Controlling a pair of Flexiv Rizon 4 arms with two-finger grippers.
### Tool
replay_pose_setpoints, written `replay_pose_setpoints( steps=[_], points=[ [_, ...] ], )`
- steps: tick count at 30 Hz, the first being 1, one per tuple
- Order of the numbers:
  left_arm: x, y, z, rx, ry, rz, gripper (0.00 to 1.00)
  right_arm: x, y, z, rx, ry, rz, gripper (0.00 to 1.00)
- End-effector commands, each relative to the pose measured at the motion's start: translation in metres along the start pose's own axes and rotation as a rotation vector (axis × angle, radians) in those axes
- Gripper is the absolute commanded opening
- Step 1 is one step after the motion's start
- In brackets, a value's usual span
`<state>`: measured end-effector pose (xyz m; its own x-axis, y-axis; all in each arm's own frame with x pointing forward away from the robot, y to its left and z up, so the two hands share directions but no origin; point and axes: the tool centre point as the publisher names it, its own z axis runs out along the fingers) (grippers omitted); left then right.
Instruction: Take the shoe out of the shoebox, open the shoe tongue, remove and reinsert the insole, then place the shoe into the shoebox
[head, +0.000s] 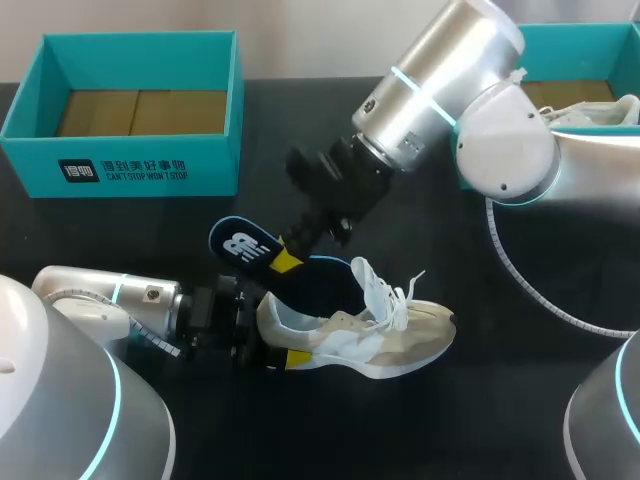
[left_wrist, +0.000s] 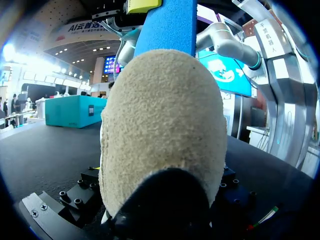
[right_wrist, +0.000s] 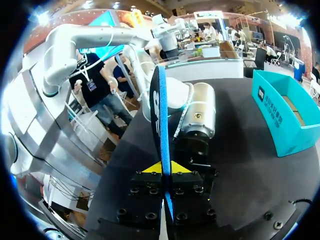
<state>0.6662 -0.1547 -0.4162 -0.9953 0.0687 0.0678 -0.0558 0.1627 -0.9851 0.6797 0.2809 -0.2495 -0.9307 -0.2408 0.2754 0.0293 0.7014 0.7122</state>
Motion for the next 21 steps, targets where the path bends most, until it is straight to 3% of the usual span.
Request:
replay_pose_setpoints(
  steps=[1,7,14,21],
  points=[
    [-0.001,0.002,0.0,0.0,-0.003,0.0,0.0,-0.002,0.018,-0.005,-0.041,-0.01,-0.04,0.0],
    [-0.001,0.002,0.0,0.0,-0.003,0.0,0.0,0.0,0.049,-0.032,-0.11,-0.02,-0.074,0.0],
    [-0.001,0.002,0.0,0.0,-0.003,0.0,0.0,0.001,0.079,-0.068,-0.253,-0.051,-0.086,0.0],
    [-0.001,0.002,0.0,0.0,-0.003,0.0,0.0,0.005,0.097,-0.123,-0.271,-0.127,-0.129,0.0]
  ],
)
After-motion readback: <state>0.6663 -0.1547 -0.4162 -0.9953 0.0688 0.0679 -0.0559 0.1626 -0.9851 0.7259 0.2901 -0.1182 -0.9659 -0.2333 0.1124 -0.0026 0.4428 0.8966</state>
